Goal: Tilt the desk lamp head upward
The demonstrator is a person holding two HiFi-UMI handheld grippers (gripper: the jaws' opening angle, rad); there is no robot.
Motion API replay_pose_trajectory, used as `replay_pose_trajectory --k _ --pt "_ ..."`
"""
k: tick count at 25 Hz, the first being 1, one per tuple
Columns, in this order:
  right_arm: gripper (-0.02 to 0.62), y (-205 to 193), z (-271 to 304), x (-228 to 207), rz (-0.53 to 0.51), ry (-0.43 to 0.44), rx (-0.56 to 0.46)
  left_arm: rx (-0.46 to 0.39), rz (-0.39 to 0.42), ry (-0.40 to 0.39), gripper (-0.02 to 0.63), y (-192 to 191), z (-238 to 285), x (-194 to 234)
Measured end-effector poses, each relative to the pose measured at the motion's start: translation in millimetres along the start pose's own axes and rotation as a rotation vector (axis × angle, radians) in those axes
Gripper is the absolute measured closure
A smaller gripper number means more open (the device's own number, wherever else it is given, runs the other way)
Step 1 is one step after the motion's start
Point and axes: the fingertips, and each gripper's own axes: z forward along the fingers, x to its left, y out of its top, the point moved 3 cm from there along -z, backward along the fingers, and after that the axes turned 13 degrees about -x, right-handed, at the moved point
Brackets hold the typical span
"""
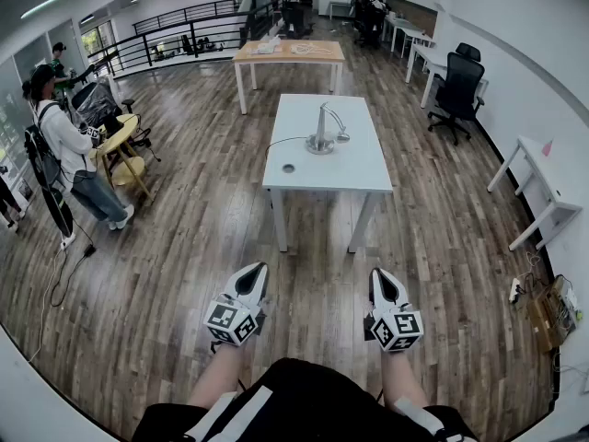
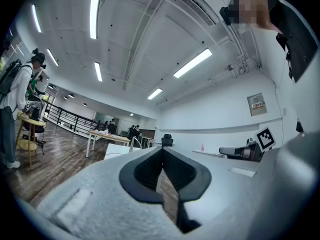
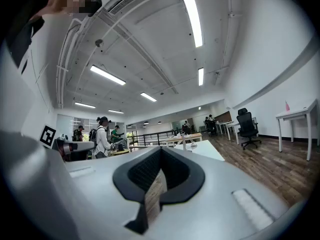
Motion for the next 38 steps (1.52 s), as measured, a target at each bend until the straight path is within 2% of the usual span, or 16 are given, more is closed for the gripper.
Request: replay_pose_trajectory --k 19,30,38 --pt "0.598 12.5 -18.1 -50.7 0.005 -0.022 -0.005 -0.017 -0.002 -0.014 0.606 -14.4 27.8 -41.3" --pt "0.596 11.9 -28.0 -90.2 0.03 0.022 0.019 -0.012 0.031 0.074 0.607 -24.8 30.8 -59.5" --pt "0.595 5.9 2.1 -106.5 0.07 0.002 0.003 -0.013 0.056 0.076 0.607 -22.5 52.7 -42.3"
